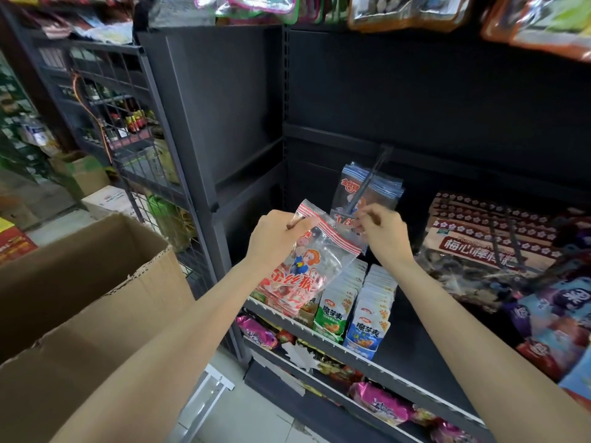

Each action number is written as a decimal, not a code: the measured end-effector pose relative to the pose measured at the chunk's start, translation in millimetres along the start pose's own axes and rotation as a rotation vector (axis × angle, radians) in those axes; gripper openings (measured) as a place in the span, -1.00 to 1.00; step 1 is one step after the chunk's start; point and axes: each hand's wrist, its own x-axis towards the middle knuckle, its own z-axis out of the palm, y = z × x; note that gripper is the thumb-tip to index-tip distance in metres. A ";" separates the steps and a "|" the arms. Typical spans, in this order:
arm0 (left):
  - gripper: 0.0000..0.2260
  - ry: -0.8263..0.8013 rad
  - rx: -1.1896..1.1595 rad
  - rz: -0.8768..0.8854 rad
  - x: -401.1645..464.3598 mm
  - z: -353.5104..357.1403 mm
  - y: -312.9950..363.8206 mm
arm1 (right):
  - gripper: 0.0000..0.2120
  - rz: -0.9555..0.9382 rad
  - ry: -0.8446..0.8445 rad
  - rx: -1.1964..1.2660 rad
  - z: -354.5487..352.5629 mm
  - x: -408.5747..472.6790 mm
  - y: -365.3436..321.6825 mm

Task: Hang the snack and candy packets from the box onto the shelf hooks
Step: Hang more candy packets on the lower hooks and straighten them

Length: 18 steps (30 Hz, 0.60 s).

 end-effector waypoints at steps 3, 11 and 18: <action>-0.50 -0.015 -0.132 -0.050 1.0 9.2 1.9 | -0.77 0.059 -0.176 0.152 -4.7 -10.1 -4.0; -0.82 -0.044 -0.285 -0.077 4.6 25.8 6.0 | -0.83 0.014 -0.093 0.069 -4.6 -13.0 -4.9; -0.76 0.014 -0.214 -0.183 13.2 30.6 17.3 | -0.74 0.017 -0.046 -0.005 2.1 -8.2 -7.2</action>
